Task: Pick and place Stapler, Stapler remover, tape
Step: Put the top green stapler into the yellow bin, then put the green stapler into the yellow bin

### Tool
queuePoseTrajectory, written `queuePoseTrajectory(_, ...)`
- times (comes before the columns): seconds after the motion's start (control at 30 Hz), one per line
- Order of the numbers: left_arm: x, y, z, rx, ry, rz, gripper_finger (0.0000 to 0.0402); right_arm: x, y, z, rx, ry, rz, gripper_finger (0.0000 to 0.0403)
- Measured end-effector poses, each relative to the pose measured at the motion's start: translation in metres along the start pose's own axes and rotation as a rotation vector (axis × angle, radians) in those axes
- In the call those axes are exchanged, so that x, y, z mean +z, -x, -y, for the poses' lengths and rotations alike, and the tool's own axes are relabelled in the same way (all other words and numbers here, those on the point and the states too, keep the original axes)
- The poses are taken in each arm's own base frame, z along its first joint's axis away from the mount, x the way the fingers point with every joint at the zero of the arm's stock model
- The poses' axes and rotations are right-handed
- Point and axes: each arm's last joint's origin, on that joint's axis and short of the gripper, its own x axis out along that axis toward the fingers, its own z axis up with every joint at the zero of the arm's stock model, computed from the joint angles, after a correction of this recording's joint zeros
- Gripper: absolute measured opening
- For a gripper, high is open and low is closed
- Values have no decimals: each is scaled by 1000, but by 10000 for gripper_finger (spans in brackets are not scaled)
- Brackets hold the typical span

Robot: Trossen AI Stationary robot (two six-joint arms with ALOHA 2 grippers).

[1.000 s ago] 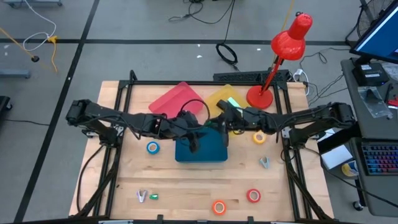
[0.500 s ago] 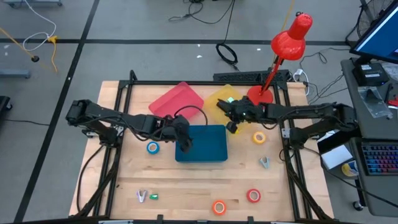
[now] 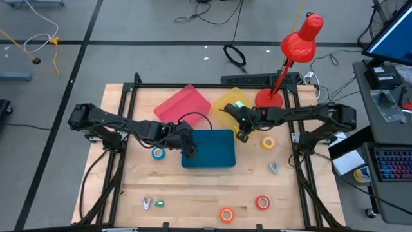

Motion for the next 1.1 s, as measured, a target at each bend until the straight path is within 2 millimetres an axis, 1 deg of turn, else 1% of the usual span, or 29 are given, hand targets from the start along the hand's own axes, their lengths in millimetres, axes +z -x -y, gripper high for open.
queuePoseTrajectory(0.1,-2,1,2,-5,-2,-2,342,-2,-8,-1,-8,6,-30,52)
queuePoseTrajectory(0.2,-3,1,3,-8,-8,-4,342,-3,-11,-1,-12,9,-48,67)
queuePoseTrajectory(0.33,-3,1,3,-8,-7,-4,342,-3,-12,-1,-12,10,-47,85)
queuePoseTrajectory(0.5,-4,1,3,-6,-9,-6,342,0,-12,-2,-6,12,-20,98)
queuePoseTrajectory(0.63,-4,1,2,-2,-11,-9,342,5,-7,-2,8,5,41,113)
queuePoseTrajectory(0.77,-5,1,1,13,-21,-23,342,11,4,-1,-2,20,119,137)
queuePoseTrajectory(0.97,-8,2,0,27,-35,-41,342,13,14,5,-8,15,152,178)
queuePoseTrajectory(1.1,-12,3,3,-16,-33,-91,342,14,22,6,7,-10,182,191)
